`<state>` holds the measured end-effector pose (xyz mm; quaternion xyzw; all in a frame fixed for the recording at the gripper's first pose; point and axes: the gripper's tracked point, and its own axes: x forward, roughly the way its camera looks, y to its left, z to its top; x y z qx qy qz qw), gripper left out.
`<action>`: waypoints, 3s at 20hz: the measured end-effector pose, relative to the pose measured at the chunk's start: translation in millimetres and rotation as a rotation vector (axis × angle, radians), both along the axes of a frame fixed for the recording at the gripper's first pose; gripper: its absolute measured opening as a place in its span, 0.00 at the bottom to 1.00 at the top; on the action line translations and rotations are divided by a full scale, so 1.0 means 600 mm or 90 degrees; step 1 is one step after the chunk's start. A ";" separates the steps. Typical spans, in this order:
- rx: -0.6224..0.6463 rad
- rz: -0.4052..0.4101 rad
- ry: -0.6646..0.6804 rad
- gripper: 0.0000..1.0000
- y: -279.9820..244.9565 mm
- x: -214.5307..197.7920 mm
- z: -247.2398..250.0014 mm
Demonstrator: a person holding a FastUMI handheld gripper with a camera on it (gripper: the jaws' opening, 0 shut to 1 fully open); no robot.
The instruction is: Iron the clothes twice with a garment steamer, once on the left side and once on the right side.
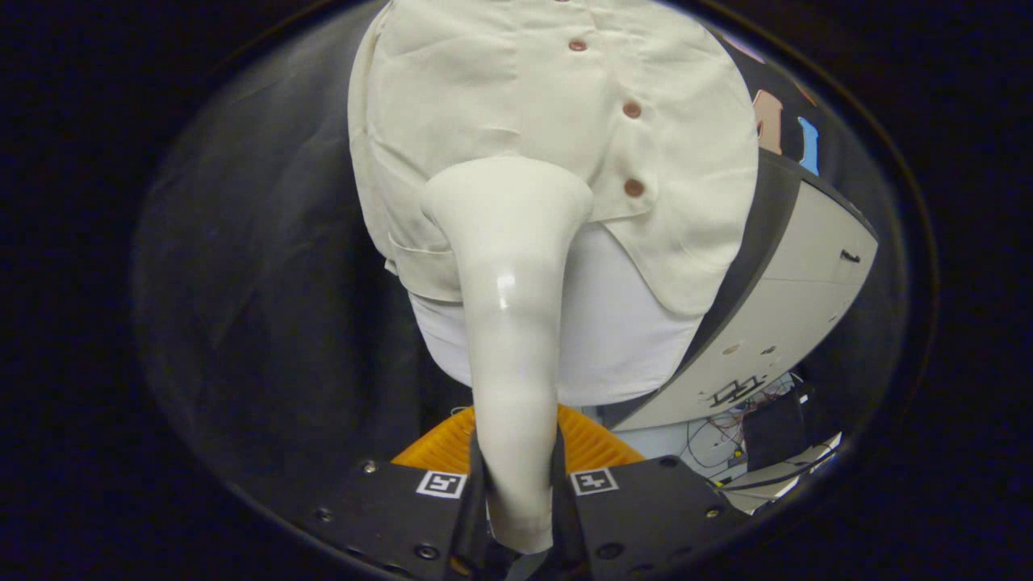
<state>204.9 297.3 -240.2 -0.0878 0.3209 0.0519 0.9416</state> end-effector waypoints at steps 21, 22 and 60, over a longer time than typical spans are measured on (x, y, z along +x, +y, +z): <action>0.107 -0.007 -0.318 0.32 -0.083 0.059 0.511; 0.107 -0.008 -0.328 0.32 -0.084 0.068 0.522; 0.052 -0.119 -0.022 0.33 -0.175 0.138 0.085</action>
